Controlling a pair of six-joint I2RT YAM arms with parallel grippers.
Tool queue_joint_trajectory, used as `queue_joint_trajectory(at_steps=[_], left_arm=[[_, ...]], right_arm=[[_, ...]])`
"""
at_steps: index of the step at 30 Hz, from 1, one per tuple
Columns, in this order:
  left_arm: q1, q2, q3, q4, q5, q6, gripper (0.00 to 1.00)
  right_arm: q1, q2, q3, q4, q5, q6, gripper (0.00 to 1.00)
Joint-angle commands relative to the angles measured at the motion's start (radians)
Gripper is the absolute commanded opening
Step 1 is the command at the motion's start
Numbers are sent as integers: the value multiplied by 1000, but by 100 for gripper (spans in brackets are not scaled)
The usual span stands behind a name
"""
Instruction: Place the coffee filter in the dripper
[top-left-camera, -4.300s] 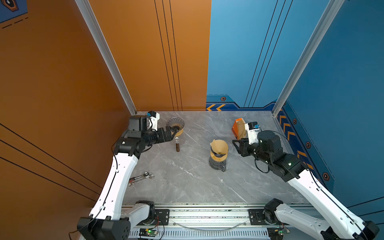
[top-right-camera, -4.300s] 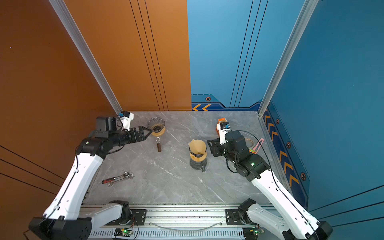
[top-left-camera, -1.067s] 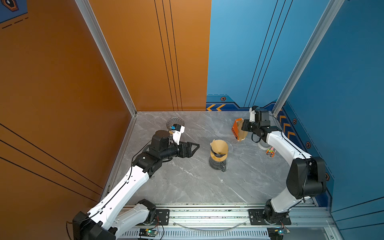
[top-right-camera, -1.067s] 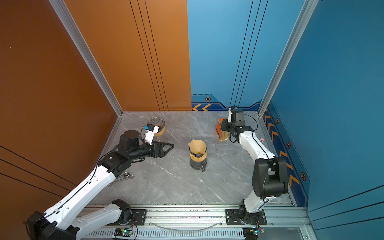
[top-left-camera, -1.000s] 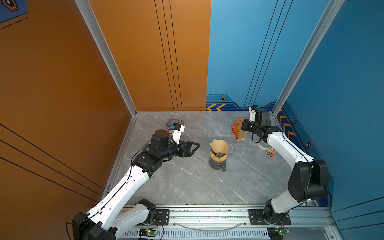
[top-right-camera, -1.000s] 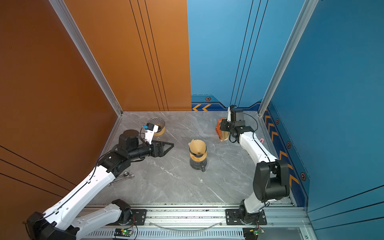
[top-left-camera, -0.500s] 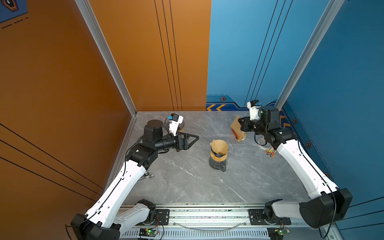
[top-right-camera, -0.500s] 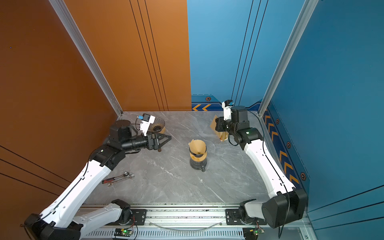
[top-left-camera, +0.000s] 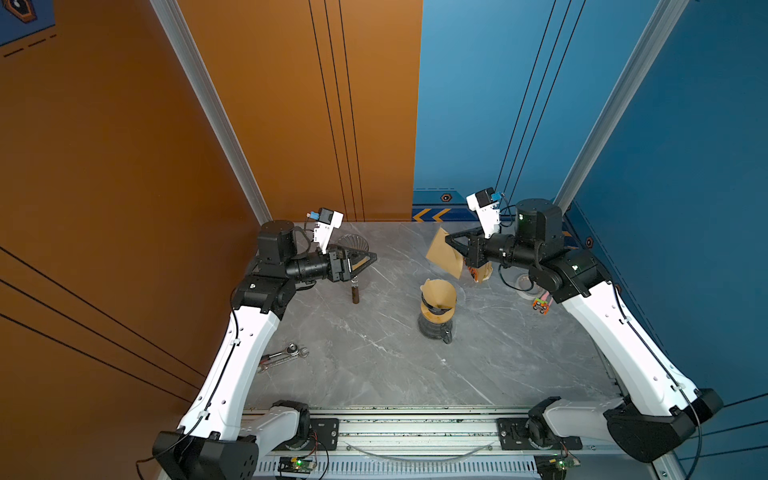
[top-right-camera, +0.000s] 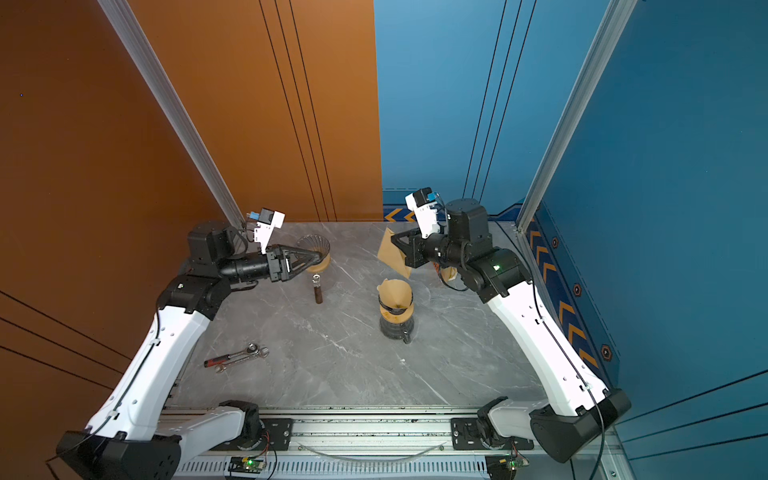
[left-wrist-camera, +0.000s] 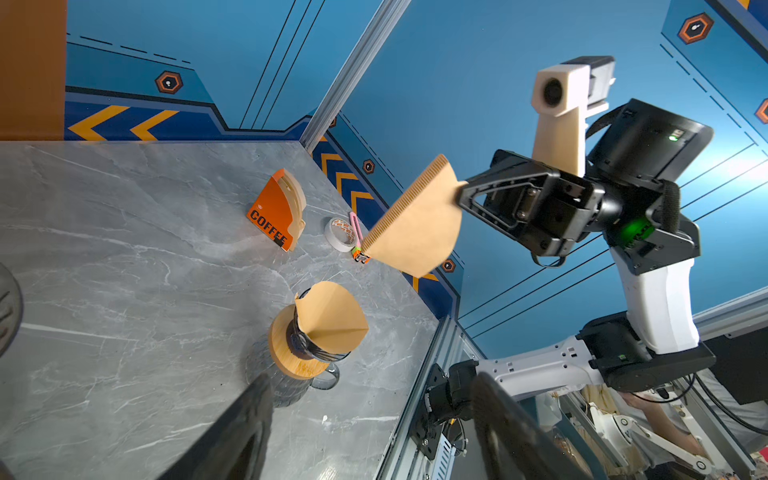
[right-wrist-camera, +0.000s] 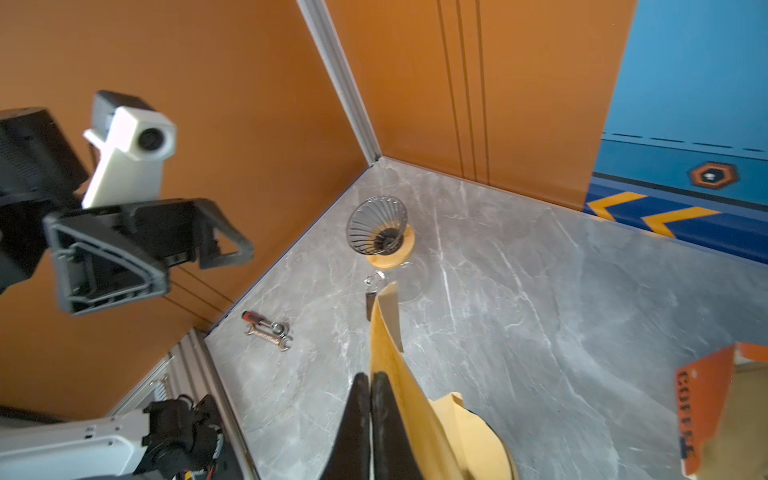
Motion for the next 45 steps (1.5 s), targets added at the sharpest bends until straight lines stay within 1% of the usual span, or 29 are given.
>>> queue_joint_trajectory(at_steps=[1,3,6,9,10,12,16,18,19,21,26,31,33,36,39,42,44,45], left_arm=[[49,6,32,-42,2,20,76],[81,11,25,-58,-96,4,77],[109,24,21,-81,-194,6,79],[110,41,27,-82,-157,4,83],[106,42,29,-88,-165,5,84],[104,42,24,-105,-206,10,84],[84,19,-20,-115,-233,1,83],[68,8,-50,-132,-254,-7,83],[61,3,-59,-150,-270,-7,83],[44,-17,-108,-158,-340,-34,81],[33,-44,-173,-170,-405,-64,79],[29,-91,-195,-283,-535,-89,78],[25,-112,-210,-340,-572,-92,78],[11,-164,-272,-405,-623,-112,78],[-7,-215,-318,-483,-691,-137,82],[-21,-268,-362,-551,-754,-178,87],[-29,-296,-390,-604,-801,-207,98],[-30,-306,-404,-625,-817,-219,98]], right_arm=[[39,28,24,-37,-1,-18,4],[64,37,25,-28,26,-17,4],[101,50,30,-25,70,-28,4],[126,66,39,-27,91,-34,4],[134,71,38,-29,102,-37,4],[142,80,33,-29,124,-39,4],[154,90,26,-36,140,-43,4],[170,101,33,-69,148,-50,5],[185,106,34,-94,165,-60,6],[242,110,9,-116,213,-72,9],[292,97,-124,-47,203,-26,12],[344,85,-231,24,195,15,16],[355,87,-260,42,175,31,17],[368,93,-308,100,101,74,22],[393,118,-331,143,60,128,27],[447,152,-340,175,73,179,30],[479,185,-353,215,80,232,31],[493,198,-364,241,85,262,31]])
